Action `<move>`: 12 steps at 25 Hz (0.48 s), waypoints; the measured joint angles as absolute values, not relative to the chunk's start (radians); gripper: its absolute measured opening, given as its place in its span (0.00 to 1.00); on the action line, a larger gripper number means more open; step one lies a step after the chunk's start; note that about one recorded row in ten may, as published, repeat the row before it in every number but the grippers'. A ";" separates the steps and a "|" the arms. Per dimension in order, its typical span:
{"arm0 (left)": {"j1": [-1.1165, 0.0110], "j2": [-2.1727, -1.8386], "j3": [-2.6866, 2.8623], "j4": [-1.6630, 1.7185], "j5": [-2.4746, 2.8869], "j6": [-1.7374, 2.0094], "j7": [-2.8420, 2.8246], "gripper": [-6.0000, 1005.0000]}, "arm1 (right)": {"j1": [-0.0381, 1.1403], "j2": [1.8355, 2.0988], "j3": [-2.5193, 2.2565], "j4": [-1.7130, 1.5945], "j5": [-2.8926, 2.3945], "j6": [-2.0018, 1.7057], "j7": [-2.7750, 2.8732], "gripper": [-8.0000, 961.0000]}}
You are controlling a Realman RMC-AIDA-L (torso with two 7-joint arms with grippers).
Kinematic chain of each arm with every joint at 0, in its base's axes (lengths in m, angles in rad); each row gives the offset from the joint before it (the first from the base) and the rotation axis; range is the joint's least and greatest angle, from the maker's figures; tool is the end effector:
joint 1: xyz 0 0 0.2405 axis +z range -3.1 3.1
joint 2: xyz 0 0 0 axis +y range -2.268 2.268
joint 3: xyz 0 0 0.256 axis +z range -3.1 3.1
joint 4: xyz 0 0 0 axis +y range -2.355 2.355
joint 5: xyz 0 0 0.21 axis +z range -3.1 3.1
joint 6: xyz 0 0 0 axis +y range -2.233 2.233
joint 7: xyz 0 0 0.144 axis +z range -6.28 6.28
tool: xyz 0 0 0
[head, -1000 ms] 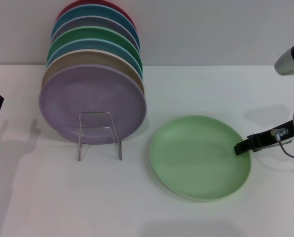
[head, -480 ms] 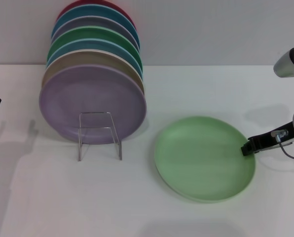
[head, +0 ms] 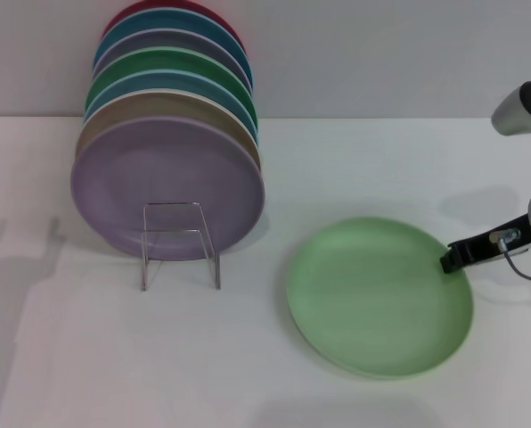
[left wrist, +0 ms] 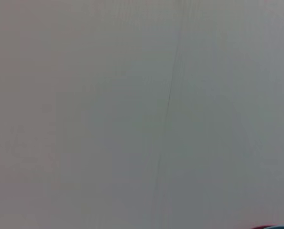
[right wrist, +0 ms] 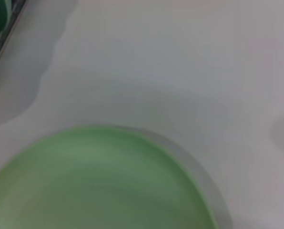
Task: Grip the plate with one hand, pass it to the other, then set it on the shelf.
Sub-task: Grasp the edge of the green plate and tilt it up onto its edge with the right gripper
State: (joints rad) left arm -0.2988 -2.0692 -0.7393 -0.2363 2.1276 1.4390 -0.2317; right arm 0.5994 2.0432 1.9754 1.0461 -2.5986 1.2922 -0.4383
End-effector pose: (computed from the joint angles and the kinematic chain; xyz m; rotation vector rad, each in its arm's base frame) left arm -0.3298 0.2848 0.0095 -1.3975 -0.5291 -0.9404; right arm 0.2569 0.3840 0.0168 -2.2048 1.4074 -0.2409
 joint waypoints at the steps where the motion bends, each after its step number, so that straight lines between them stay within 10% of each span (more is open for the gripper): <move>1: -0.299 -2.069 -0.739 -0.236 2.128 1.439 -0.232 0.76 | 0.597 2.043 1.977 1.055 -2.599 1.288 -0.439 0.06; 12: -0.297 -2.069 -0.738 -0.240 2.128 1.444 -0.232 0.76 | 0.510 2.071 1.979 1.296 -2.625 1.223 -0.441 0.03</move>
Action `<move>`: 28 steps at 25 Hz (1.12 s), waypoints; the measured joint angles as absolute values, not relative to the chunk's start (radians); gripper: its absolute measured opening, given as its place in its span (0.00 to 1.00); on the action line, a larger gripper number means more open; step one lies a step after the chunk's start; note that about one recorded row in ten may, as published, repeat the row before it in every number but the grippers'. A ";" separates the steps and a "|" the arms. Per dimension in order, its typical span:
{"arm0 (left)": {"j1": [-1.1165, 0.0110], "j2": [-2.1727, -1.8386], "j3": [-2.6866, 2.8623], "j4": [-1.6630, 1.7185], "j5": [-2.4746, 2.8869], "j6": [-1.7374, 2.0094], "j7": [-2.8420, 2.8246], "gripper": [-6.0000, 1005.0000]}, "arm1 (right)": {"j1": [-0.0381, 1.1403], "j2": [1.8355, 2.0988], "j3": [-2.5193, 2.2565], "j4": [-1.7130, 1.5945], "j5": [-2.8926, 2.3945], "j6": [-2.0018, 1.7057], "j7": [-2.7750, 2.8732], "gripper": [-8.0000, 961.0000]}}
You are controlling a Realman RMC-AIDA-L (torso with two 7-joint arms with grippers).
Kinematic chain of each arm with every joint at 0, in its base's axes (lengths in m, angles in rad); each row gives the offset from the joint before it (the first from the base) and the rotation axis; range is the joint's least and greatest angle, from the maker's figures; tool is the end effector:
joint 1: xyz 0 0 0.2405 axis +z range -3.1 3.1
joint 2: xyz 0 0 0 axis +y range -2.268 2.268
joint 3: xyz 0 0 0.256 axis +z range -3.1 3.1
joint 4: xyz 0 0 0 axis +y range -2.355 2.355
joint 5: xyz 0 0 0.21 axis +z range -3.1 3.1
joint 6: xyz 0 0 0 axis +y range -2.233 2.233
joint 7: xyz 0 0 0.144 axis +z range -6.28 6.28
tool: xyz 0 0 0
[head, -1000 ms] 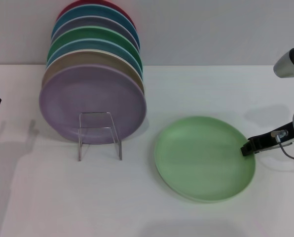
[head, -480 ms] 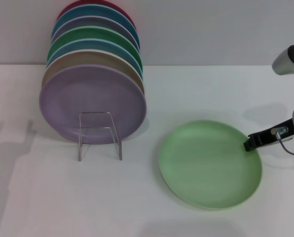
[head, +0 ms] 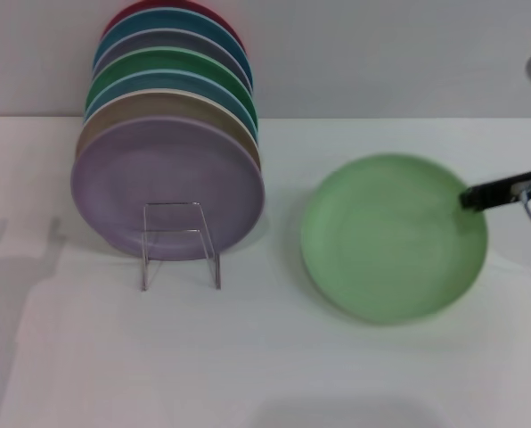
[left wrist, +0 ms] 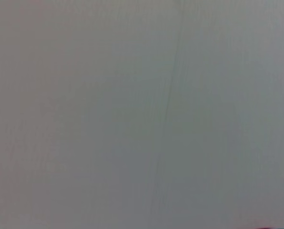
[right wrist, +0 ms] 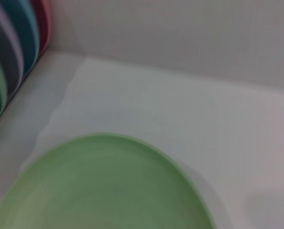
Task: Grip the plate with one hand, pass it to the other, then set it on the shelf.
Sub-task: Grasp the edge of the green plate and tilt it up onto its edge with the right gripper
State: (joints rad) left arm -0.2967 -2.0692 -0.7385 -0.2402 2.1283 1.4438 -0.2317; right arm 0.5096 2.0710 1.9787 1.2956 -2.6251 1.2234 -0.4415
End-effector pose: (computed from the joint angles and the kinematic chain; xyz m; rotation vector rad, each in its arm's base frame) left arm -0.3289 0.2842 0.0095 -1.3960 -0.5269 -0.9465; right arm 0.2369 0.3913 0.0514 -2.1181 1.2006 -0.0893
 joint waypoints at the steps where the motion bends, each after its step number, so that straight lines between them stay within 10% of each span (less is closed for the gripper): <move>1: -0.296 -2.069 -0.737 -0.242 2.130 1.447 -0.232 0.76 | 0.498 2.073 1.972 1.321 -2.632 1.206 -0.443 0.03; 28: -0.247 -2.072 -0.670 -0.247 2.132 1.595 -0.233 0.76 | 0.255 2.080 1.502 1.236 -2.646 0.054 -0.467 0.03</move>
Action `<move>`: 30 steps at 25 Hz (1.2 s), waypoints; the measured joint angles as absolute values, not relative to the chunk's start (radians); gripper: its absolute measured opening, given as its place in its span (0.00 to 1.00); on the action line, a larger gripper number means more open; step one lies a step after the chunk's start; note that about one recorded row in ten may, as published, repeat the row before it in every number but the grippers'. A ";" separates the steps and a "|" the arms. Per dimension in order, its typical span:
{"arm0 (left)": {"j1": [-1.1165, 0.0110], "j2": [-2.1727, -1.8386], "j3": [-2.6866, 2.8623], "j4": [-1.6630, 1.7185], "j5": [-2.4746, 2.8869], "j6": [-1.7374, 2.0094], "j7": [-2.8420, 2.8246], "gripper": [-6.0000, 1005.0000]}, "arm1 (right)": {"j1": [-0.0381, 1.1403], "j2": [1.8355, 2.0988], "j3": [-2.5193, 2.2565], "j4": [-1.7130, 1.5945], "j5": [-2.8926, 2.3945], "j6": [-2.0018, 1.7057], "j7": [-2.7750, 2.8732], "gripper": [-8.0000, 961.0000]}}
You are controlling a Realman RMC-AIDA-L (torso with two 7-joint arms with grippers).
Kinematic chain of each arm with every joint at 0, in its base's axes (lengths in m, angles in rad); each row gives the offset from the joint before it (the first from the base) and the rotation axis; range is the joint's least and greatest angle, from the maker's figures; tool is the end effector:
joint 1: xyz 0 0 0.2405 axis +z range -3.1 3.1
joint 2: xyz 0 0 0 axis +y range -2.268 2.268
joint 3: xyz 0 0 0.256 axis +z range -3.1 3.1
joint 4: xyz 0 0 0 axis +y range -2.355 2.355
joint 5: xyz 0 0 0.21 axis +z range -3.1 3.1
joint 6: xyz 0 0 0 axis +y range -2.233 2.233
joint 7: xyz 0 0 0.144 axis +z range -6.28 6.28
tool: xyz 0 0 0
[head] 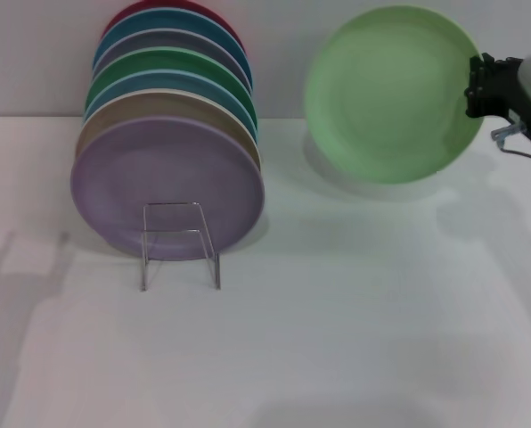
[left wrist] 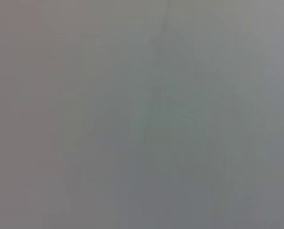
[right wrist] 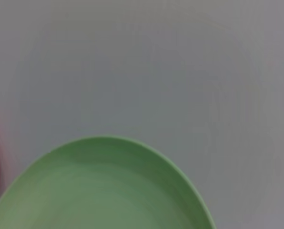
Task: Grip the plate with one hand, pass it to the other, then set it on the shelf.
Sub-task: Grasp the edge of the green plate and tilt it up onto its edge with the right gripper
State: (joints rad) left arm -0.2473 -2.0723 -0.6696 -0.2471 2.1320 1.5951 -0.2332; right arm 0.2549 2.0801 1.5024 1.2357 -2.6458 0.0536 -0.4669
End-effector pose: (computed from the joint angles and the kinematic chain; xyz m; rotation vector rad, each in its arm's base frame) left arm -0.3192 0.2590 0.0107 -1.4000 -0.4375 -1.0351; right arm 0.2241 0.4003 0.0328 -1.7799 0.4845 0.3144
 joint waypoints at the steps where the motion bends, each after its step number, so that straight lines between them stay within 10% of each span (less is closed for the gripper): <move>1: -0.247 -2.072 -0.670 -0.247 2.132 1.595 -0.233 0.76 | 0.254 2.080 1.482 1.210 -2.644 -0.004 -0.463 0.03; 30: -0.208 -2.077 -0.374 -0.287 2.132 1.691 -0.193 0.76 | 0.006 2.090 0.687 0.791 -2.434 -1.331 -0.565 0.04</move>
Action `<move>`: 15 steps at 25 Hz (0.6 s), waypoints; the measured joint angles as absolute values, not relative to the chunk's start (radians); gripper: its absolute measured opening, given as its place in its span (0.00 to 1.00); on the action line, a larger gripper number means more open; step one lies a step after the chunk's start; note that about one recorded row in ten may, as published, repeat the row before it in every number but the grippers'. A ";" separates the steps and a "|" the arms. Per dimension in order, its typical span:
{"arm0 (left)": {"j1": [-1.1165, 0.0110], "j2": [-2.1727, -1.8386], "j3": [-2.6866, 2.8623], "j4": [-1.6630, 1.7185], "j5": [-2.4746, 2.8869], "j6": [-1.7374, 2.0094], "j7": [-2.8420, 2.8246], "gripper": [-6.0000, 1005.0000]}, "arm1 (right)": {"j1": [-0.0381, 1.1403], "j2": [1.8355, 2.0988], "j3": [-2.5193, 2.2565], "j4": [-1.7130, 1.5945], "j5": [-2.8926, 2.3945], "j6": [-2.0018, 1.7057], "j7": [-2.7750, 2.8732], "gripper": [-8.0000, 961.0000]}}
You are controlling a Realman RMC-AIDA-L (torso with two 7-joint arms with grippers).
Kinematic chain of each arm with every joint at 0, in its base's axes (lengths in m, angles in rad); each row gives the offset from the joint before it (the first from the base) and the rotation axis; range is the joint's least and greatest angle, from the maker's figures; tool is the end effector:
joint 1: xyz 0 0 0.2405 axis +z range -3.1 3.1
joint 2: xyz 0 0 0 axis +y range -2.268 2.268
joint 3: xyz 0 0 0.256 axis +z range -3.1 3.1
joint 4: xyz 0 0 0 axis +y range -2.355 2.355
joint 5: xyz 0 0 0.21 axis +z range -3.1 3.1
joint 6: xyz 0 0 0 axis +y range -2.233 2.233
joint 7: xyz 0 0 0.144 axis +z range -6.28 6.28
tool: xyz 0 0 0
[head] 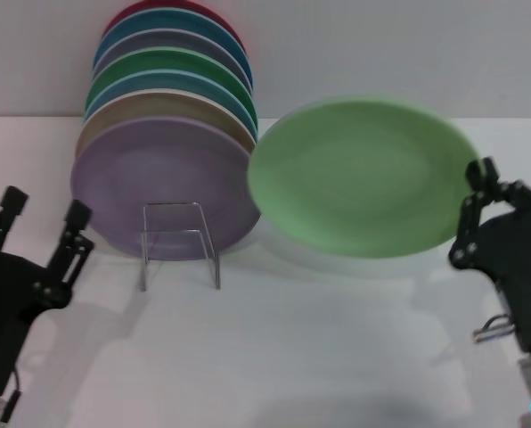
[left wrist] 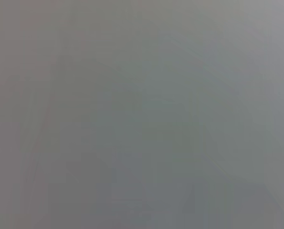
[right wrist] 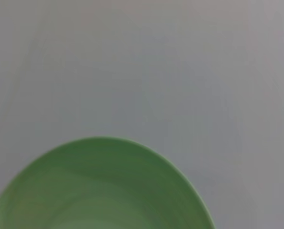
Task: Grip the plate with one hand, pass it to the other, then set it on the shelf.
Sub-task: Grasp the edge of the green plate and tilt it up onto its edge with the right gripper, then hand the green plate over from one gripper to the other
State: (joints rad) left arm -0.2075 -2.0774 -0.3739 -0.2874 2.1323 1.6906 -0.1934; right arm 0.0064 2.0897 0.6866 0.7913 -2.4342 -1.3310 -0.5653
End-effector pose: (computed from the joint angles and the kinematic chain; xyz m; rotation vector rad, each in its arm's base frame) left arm -0.2905 0.2239 -0.0282 -1.6367 -0.3835 -1.1445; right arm 0.2375 0.2293 -0.0509 -1.5471 0.0714 0.7017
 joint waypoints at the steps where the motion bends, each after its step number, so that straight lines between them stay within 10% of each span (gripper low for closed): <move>1: -0.210 -2.077 -0.362 -0.299 2.132 1.677 -0.177 0.76 | 0.011 2.090 0.645 0.791 -2.400 -1.342 -0.600 0.04; 15: -0.215 -2.077 -0.308 -0.388 2.132 1.568 -0.025 0.75 | 0.060 2.091 0.473 0.821 -2.286 -1.353 -0.819 0.06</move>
